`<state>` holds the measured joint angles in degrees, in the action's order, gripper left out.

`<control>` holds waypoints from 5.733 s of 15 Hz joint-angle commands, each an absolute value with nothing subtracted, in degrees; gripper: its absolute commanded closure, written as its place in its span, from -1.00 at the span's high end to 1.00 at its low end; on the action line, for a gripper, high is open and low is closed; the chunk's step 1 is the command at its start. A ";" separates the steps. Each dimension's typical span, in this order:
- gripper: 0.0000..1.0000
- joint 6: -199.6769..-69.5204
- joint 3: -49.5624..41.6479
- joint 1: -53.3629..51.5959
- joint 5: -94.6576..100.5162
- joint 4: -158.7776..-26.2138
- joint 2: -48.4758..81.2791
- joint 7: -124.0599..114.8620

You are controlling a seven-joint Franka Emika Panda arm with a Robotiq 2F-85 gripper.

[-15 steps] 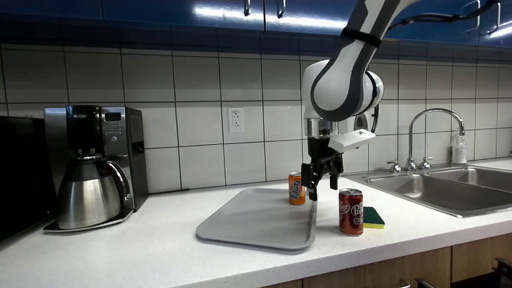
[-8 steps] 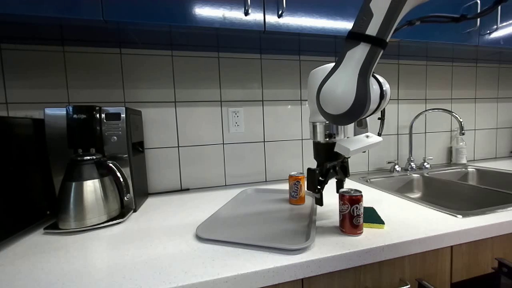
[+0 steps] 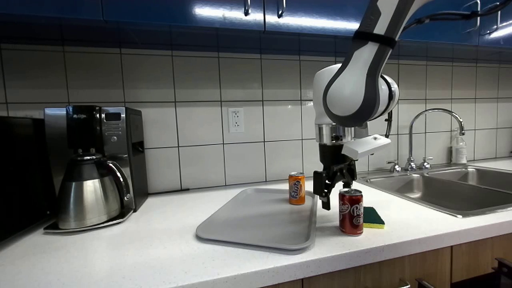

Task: Place the cans on the tray

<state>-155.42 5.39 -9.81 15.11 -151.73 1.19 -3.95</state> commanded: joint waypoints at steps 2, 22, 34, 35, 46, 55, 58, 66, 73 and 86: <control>1.00 -156.44 5.71 -8.68 15.98 -155.10 -2.09 -4.70; 0.16 -156.35 5.73 -7.21 14.80 -158.25 -4.78 -3.86; -0.21 -157.76 6.01 -7.56 13.21 -157.57 -6.33 -3.20; -0.21 -158.11 6.05 -7.58 13.07 -157.50 -6.55 -3.11; -0.21 -160.27 7.20 -7.98 13.00 -154.71 -7.49 -2.46; -0.21 -160.98 9.13 -10.20 10.82 -149.20 -4.05 0.47; -0.21 -160.79 9.67 -11.09 9.96 -147.13 -2.44 2.00; -0.21 -159.77 12.21 -13.34 10.12 -141.62 3.55 4.68; -0.21 -159.10 12.88 -14.45 11.54 -137.88 8.54 5.70; -0.21 -158.54 12.55 -16.45 14.56 -135.02 12.71 5.28</control>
<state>-160.42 12.48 -16.13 13.55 -136.91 12.20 4.56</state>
